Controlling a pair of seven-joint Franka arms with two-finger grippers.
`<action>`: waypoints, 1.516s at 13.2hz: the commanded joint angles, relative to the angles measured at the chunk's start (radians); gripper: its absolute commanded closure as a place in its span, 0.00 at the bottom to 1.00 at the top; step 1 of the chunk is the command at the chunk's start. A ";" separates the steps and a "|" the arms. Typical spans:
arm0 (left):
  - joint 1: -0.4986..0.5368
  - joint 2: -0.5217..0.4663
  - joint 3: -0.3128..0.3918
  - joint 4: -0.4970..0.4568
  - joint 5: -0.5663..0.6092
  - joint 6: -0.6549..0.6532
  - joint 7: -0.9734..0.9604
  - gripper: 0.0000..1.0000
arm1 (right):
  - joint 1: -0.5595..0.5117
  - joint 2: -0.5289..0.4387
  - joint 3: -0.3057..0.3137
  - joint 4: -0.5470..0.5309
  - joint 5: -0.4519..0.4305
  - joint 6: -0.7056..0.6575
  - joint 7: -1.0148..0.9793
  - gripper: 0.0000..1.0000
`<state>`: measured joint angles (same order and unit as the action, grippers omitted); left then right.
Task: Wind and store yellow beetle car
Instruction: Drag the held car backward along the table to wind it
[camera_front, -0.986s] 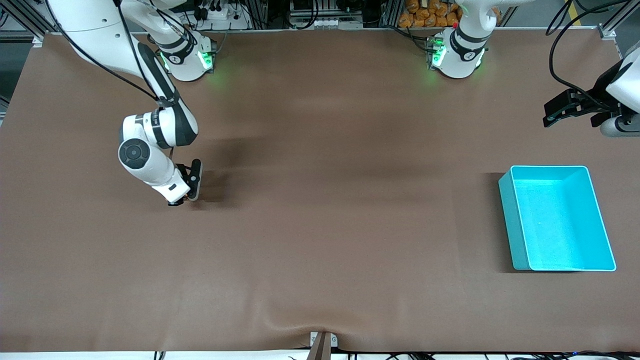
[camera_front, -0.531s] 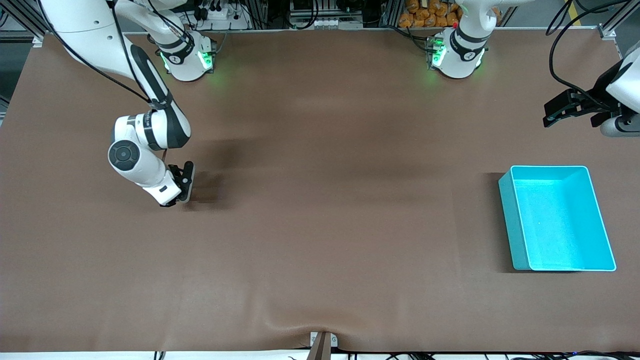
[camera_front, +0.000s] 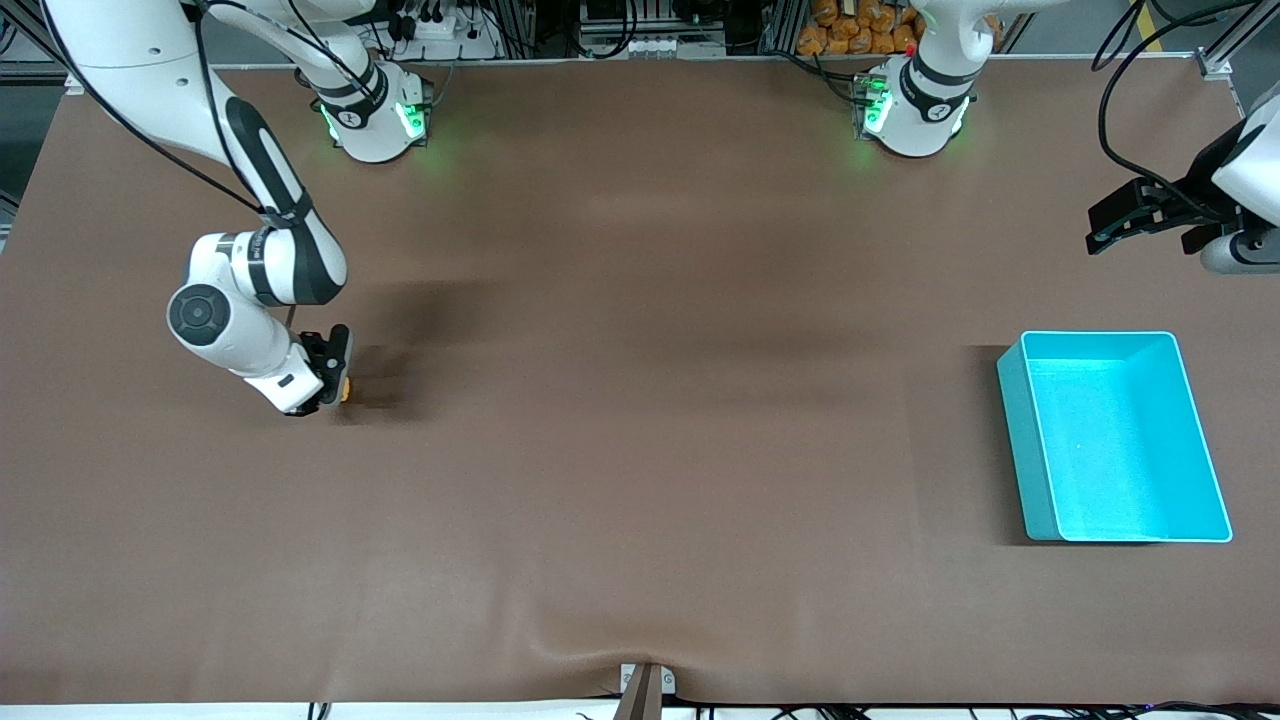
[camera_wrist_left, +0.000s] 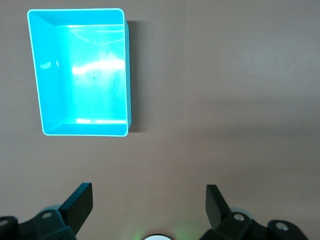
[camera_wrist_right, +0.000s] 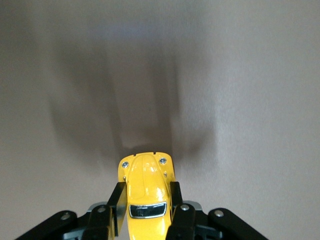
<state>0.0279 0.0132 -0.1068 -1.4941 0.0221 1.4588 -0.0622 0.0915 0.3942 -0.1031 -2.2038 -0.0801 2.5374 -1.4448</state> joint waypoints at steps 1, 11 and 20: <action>0.003 -0.006 -0.004 0.005 0.024 0.002 0.018 0.00 | -0.051 0.029 0.011 0.007 -0.020 0.012 -0.048 0.68; 0.003 -0.006 -0.004 0.005 0.024 0.002 0.018 0.00 | -0.216 0.038 0.013 0.009 -0.018 0.012 -0.132 0.68; 0.004 -0.006 -0.004 0.005 0.024 0.002 0.018 0.00 | -0.308 0.044 0.013 0.022 -0.018 0.011 -0.190 0.66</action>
<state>0.0280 0.0132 -0.1067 -1.4941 0.0222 1.4588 -0.0622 -0.1755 0.4012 -0.1019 -2.1947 -0.0800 2.5474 -1.6055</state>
